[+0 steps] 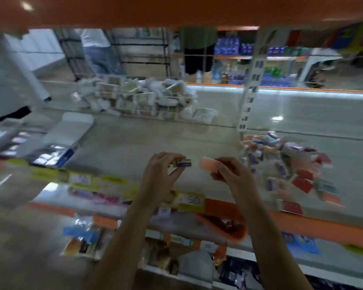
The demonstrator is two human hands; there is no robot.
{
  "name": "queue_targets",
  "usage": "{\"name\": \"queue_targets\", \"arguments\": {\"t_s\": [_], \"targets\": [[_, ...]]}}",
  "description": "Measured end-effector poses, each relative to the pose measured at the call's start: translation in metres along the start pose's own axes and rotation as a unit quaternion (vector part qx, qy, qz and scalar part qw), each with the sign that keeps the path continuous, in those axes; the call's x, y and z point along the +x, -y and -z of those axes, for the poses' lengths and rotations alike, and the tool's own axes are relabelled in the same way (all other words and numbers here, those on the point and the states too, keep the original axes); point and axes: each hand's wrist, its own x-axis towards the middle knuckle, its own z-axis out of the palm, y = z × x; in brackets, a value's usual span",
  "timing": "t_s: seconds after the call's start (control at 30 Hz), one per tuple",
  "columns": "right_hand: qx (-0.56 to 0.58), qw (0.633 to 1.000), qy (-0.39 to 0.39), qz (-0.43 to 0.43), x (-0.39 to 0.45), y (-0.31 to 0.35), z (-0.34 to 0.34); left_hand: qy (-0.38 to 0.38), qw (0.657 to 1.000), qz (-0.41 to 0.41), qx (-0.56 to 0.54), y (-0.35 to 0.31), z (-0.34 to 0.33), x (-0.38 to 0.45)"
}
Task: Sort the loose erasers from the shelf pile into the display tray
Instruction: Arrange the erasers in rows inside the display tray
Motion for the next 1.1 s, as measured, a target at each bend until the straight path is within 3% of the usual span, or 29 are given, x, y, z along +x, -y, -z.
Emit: {"name": "queue_targets", "arguments": {"t_s": [0.2,0.5,0.77,1.0,1.1], "targets": [[-0.021,0.996,0.089,-0.002,-0.009,-0.004,-0.096,-0.031,0.994,0.103,0.028,0.051,0.066,-0.036],[-0.065,0.986,0.153,-0.019,-0.041,-0.001,-0.260,-0.054,0.978,0.198,0.023,0.147,0.182,-0.094],[-0.068,0.981,0.179,0.009,-0.067,0.007,-0.375,-0.052,0.984,0.169,0.025,0.235,0.271,-0.104],[-0.049,0.980,0.193,-0.021,-0.044,0.008,-0.439,-0.049,0.987,0.148,0.030,0.303,0.299,-0.104],[-0.071,0.978,0.194,0.011,-0.023,0.010,-0.472,-0.042,0.988,0.138,0.048,0.333,0.314,-0.093]]}}
